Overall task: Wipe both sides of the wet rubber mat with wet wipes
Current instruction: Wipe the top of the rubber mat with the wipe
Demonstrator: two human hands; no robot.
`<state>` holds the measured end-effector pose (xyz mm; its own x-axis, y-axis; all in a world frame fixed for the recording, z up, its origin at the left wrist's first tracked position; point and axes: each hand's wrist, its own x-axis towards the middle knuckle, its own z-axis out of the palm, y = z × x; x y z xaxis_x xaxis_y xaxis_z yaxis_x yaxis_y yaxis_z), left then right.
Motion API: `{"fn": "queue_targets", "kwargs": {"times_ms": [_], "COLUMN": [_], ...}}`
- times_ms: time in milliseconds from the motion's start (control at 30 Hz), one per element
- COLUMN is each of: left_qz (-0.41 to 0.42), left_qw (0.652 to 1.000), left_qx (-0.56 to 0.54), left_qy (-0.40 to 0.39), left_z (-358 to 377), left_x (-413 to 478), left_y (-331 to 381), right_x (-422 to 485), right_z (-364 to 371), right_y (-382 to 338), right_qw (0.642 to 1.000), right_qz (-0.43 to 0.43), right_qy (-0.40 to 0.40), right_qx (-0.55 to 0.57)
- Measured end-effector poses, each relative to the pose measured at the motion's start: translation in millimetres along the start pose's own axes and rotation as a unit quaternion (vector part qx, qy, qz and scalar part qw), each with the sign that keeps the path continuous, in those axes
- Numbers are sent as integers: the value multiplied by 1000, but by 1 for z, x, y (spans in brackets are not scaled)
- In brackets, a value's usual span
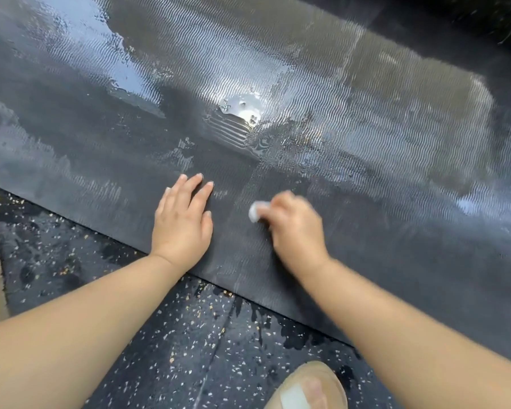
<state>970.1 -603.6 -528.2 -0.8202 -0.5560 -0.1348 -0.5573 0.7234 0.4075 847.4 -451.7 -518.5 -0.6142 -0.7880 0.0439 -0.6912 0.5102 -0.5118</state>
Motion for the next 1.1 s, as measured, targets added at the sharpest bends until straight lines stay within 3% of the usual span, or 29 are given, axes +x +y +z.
{"fn": "queue_targets", "kwargs": {"times_ms": [133,167,333,433,533,633,767,833,967,1100], "left_qz": [-29,-29,-27,-30,-3,19,78,124,190,191], "left_qw": [999,999,999,999,998,997,993,985,967,965], "left_qx": [-33,-33,-9,14,35,43,49,69,119,124], "left_qy": [8,6,-15,-30,-47,-57,-79,-100,-121,-128], "left_z": [0,0,-2,-9,-14,-20,-23,-22,-20,-23], "left_x": [1,1,2,9,23,41,61,73,112,160], "left_y": [5,7,10,13,17,22,30,31,34,40], "right_x": [-86,-89,-7,56,60,2,-75,-77,-33,13], "right_z": [11,9,-19,-32,-32,-26,-25,-33,-54,-64], "right_y": [-36,-35,17,61,64,29,-4,-1,12,18], "right_qw": [984,981,992,985,986,997,985,974,978,972], "right_qz": [-83,-82,74,156,162,76,2,38,130,156], "right_qy": [-144,-150,27,64,40,9,-163,-218,-158,-176], "right_qx": [69,91,100,31,-9,2,49,41,28,-16]}}
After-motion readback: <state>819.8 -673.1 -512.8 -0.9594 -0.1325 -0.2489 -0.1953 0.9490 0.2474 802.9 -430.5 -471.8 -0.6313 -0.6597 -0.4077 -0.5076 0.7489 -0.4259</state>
